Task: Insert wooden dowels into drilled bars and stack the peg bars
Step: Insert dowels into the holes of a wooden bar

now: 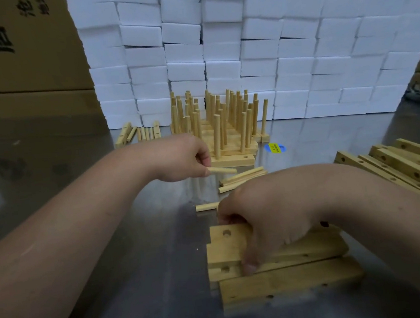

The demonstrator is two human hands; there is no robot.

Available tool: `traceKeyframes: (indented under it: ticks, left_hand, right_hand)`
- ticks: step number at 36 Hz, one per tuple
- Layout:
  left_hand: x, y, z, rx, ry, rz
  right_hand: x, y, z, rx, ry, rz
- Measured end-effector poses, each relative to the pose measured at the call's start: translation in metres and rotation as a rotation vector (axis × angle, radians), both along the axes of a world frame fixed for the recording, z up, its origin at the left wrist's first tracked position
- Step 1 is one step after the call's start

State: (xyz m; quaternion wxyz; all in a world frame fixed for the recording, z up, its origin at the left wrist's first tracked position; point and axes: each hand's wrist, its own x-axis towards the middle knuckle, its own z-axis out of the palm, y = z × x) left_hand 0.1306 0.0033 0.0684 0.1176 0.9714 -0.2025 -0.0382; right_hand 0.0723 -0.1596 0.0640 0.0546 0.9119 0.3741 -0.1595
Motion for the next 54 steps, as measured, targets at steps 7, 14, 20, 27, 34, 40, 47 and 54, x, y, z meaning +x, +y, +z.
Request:
traceKeyframes:
  ticks: [7, 14, 20, 27, 34, 40, 47, 54]
  left_hand:
    - [-0.01, 0.0, 0.022, -0.245, -0.079, 0.01]
    - [-0.024, -0.002, 0.042, -0.588, -0.192, 0.056]
    - [-0.034, -0.005, 0.052, -0.751, -0.288, 0.086]
    - [-0.037, -0.008, 0.051, -0.716, -0.293, 0.105]
    - [-0.035, -0.009, 0.049, -0.676, -0.347, 0.071]
    - [-0.033, -0.009, 0.046, -0.611, -0.367, 0.034]
    - [-0.033, -0.013, 0.041, -0.576, -0.421, 0.04]
    - [-0.033, -0.017, 0.035, -0.523, -0.511, 0.007]
  right_hand:
    - [-0.002, -0.002, 0.007, 0.114, 0.005, -0.042]
    - [0.006, -0.012, 0.019, 0.429, -0.019, -0.204]
    - [0.022, -0.032, 0.036, 1.047, -0.184, -0.486]
    - [0.031, -0.035, 0.038, 1.51, 0.526, -0.648]
    - [0.028, -0.032, 0.035, 1.426, 0.211, -0.491]
    - [0.026, -0.027, 0.03, 1.411, 0.025, -0.557]
    - [0.022, -0.023, 0.031, 1.425, 0.035, -0.574]
    - [0.021, -0.024, 0.03, 1.429, -0.045, -0.546]
